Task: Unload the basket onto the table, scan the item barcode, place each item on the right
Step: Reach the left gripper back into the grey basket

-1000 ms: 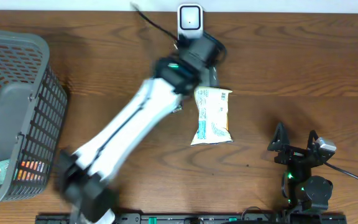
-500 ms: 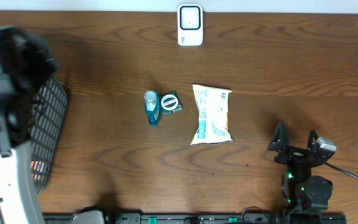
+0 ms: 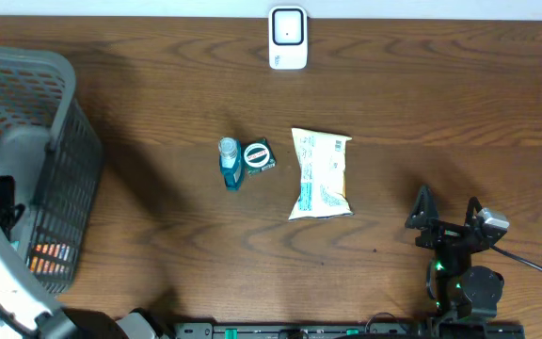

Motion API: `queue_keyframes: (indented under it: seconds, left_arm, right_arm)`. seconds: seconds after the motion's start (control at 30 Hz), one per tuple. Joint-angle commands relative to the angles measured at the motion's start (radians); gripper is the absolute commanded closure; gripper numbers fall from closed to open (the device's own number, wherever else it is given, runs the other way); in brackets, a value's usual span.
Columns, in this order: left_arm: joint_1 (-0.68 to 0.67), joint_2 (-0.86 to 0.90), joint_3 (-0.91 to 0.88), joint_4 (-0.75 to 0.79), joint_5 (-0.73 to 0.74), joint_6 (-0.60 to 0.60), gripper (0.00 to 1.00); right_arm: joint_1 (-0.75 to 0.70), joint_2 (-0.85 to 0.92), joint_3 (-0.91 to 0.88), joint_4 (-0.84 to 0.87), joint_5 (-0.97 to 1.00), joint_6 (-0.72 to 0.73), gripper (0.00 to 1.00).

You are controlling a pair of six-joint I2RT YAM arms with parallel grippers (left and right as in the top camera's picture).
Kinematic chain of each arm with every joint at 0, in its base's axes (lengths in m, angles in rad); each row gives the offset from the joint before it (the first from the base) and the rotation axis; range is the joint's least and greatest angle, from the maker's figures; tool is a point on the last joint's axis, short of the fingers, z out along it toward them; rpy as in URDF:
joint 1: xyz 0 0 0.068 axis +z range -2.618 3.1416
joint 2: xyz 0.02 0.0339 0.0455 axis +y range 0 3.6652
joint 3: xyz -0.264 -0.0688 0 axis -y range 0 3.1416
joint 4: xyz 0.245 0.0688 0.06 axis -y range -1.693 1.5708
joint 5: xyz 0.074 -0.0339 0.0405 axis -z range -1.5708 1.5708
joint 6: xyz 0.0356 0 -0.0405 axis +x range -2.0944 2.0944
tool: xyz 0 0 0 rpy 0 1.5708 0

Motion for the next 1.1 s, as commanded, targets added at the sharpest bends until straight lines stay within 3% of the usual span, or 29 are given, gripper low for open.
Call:
queue_keyframes:
  seconds: [0.0,0.3,0.67,1.07]
  left_arm:
    - [0.005,0.053,-0.112,0.049,0.03,-0.019,0.02]
    - [0.005,0.18,-0.28,0.266,0.119,0.065,0.01]
    - [0.006,0.304,-0.31,0.298,0.118,0.094,0.02]
    - [0.005,0.317,-0.516,0.507,0.119,0.093,0.01]
  right_arm:
    - [0.004,-0.004,-0.001,-0.004,0.002,-0.015,0.01]
    - [0.004,-0.004,-0.001,-0.004,0.002,-0.015,0.01]
    - [0.004,-0.004,-0.001,-0.004,0.002,-0.015,0.01]
    - [0.004,-0.004,-0.001,-0.004,0.002,-0.015,0.01]
